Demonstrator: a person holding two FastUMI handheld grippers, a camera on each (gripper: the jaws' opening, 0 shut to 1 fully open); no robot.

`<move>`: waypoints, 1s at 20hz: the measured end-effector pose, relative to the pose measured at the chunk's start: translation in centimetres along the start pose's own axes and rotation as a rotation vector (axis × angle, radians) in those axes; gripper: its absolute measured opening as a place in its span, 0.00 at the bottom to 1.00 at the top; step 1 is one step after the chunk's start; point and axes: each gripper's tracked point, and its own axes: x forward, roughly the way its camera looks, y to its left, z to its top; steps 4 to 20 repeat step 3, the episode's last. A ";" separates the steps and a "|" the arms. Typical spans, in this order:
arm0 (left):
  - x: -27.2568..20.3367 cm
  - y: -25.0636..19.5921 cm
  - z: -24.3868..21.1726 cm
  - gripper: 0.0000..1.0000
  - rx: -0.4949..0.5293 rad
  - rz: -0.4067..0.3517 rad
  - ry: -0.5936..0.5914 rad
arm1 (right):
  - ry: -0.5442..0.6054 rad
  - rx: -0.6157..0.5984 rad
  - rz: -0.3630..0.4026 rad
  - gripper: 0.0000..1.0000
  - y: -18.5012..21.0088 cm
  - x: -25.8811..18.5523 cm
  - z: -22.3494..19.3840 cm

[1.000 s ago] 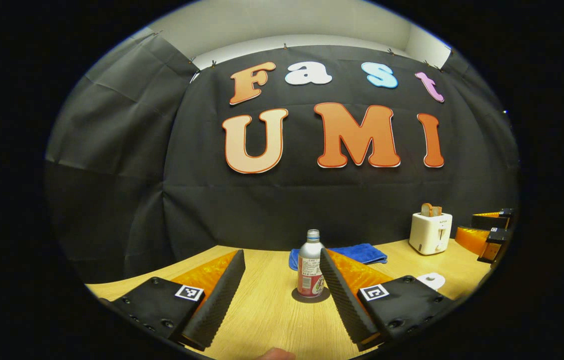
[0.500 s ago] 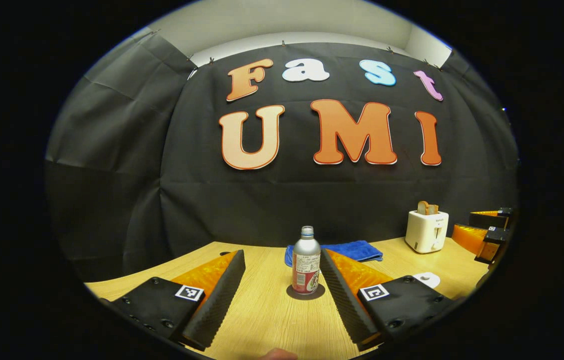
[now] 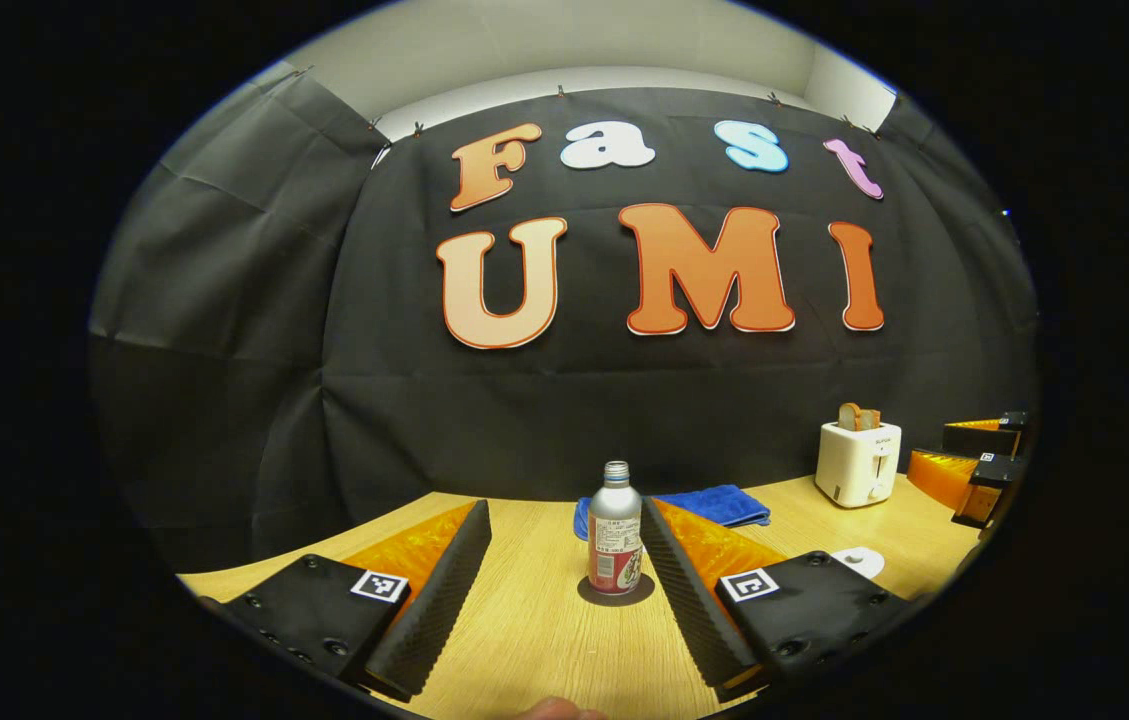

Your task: Open the teacup lid with one hand, grasp the water bottle and pour water into the teacup with the other hand; after pouring, place the water bottle on the coaster and then close the teacup lid.

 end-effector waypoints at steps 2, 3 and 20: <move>0.3 0.2 0.6 0.98 0.002 0.004 -0.010 | -0.012 -0.006 0.007 0.90 0.2 -0.2 0.7; 0.4 0.3 0.9 0.98 -0.003 0.005 -0.016 | -0.019 -0.005 0.006 0.90 0.1 -0.2 1.0; 0.4 0.3 0.9 0.98 -0.003 0.005 -0.016 | -0.019 -0.005 0.006 0.90 0.1 -0.2 1.0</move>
